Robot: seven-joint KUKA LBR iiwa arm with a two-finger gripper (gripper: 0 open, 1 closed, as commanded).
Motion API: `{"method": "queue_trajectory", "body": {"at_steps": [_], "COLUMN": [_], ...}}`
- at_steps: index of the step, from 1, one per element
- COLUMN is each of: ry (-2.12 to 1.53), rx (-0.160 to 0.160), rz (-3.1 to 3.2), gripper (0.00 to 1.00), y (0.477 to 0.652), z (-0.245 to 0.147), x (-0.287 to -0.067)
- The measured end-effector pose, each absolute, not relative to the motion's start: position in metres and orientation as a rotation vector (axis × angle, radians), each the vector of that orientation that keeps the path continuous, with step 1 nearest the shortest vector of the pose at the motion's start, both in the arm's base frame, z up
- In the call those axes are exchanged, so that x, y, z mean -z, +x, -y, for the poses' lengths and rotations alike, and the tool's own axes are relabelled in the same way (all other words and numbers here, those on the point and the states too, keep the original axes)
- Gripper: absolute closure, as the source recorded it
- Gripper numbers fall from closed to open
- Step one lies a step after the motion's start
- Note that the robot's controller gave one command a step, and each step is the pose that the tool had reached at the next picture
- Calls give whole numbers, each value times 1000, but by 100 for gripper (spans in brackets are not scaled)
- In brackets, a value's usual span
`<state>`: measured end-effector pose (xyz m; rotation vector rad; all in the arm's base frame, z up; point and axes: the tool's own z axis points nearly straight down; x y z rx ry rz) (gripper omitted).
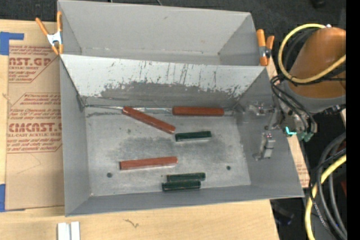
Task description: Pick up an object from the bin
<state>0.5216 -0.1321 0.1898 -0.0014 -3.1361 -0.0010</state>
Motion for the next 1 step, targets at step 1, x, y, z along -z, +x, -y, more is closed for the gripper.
{"method": "queue_trajectory", "body": {"at_steps": [1], "ry": [303], "rx": [5], "rz": [3124], "gripper": [0], "y": [562], "z": [63], "x": [-66]}}
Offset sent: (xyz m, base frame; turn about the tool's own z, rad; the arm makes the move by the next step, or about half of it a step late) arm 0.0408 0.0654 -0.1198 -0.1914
